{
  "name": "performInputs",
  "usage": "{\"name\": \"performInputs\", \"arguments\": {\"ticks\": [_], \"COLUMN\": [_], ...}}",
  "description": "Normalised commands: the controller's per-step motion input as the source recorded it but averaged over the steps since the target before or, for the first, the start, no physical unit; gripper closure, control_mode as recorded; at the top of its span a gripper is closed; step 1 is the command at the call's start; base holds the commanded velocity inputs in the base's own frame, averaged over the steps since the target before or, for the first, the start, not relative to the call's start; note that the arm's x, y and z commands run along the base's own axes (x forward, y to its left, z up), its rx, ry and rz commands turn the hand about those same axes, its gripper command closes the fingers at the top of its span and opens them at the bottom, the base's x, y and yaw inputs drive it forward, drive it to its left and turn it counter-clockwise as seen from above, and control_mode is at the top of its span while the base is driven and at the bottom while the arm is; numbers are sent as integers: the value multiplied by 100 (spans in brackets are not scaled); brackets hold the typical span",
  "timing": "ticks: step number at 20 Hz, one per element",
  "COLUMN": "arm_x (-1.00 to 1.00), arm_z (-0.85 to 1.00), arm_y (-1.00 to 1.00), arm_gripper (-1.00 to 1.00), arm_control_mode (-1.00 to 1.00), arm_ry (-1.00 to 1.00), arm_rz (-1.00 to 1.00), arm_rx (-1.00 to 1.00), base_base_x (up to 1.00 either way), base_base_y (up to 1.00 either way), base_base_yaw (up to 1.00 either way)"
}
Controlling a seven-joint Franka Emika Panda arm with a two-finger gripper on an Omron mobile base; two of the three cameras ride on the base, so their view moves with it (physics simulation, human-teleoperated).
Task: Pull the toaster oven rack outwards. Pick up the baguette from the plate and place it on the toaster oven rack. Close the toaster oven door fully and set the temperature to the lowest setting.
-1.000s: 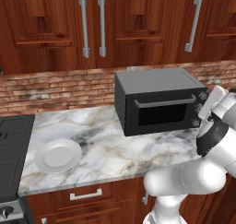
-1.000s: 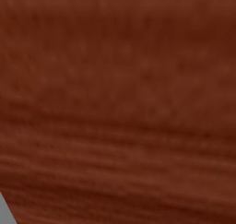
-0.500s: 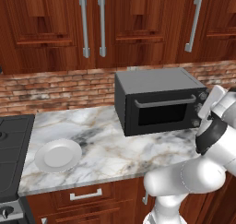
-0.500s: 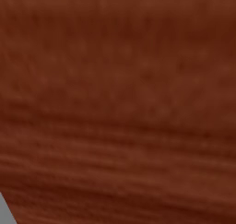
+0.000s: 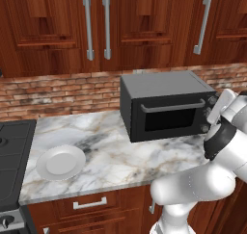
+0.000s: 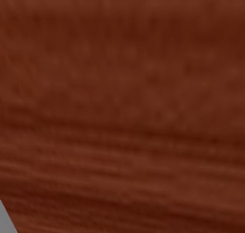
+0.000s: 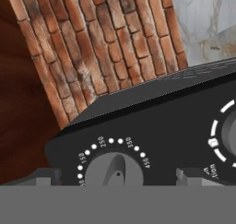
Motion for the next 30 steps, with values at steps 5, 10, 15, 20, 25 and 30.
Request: {"name": "performInputs", "arguments": {"ticks": [5,10,15,20,25,30], "arm_x": [0,0,0,0,5,9], "arm_z": [0,0,0,0,-13,-7], "arm_y": [0,0,0,0,0,1], "arm_gripper": [100,100,100,100,100,100], "arm_control_mode": [-100,-100,-100,-100,-100,-100], "arm_ry": [0,0,0,0,-5,-11], "arm_rz": [0,0,0,0,0,0], "arm_rx": [0,0,0,0,-2,-10], "base_base_x": [0,0,0,0,0,0], "base_base_y": [0,0,0,0,0,0], "base_base_yaw": [0,0,0,0,0,0]}}
